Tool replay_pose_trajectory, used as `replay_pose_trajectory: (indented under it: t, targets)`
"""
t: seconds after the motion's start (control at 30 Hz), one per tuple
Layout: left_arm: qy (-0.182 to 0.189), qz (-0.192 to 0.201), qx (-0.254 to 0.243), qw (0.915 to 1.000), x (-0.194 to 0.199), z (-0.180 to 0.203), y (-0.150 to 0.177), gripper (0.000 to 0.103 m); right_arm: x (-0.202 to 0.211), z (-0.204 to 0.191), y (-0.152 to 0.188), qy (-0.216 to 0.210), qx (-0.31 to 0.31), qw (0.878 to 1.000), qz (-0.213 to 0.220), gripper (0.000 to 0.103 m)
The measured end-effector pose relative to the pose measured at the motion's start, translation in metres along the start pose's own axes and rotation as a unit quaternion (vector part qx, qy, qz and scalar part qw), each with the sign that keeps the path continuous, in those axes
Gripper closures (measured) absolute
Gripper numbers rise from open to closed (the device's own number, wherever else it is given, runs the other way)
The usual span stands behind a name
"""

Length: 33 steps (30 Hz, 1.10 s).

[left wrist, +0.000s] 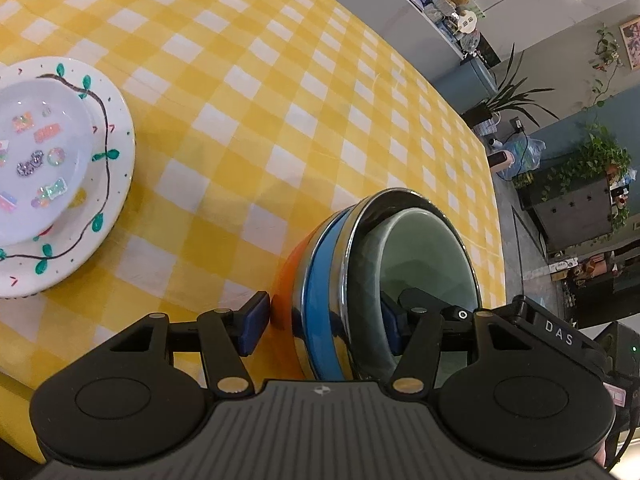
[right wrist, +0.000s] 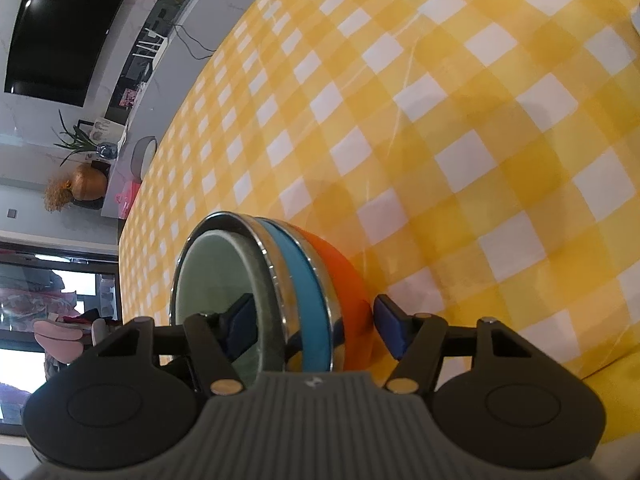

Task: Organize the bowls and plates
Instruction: 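Grip the rim of the three stacked bowls with both grippers, then carry the stacked bowls with both grippers and lower them onto the plate stack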

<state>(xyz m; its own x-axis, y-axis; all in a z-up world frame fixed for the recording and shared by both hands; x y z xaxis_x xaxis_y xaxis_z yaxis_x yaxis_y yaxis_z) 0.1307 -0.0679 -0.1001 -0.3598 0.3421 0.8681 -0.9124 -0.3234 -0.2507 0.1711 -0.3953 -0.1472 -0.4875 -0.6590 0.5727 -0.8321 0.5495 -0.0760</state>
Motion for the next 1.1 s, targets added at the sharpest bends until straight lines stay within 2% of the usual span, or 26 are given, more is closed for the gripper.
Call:
replay_pose_trajectory:
  t: [0.13, 0.3, 0.53, 1.1]
  targets:
    - [0.003, -0.006, 0.001, 1.0, -0.002, -0.001, 0.001, 0.037, -0.002, 0.006, 0.0, 0.002, -0.013, 1.0, -0.012, 0.042]
    - [0.004, -0.007, -0.005, 1.0, -0.001, -0.001, 0.001, 0.04, -0.005, 0.007, -0.001, 0.01, -0.016, 1.0, -0.013, 0.05]
    - [-0.007, -0.003, -0.02, 0.9998, -0.001, 0.005, 0.001, 0.044, -0.007, 0.004, 0.001, 0.013, -0.009, 1.0, -0.012, 0.051]
    - [-0.011, 0.001, -0.021, 0.9997, 0.001, 0.005, 0.0, 0.044, -0.012, -0.003, 0.006, 0.011, 0.004, 1.0, -0.017, 0.052]
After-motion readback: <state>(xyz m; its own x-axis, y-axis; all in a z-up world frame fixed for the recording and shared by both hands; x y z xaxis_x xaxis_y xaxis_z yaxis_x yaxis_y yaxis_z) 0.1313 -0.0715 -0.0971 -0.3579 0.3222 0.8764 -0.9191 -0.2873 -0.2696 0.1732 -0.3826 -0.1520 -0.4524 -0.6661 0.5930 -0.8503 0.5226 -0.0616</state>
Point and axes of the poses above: each gripper's, at about its wrist camera, not at the fingertips, and x roughly against the way its jaws point, z to its right, y to its underside, the point moved 3 cm from there along -x, roughly the way its jaws point, and after that the axes turned 12 degrees about -y, right-handed, at the moved point
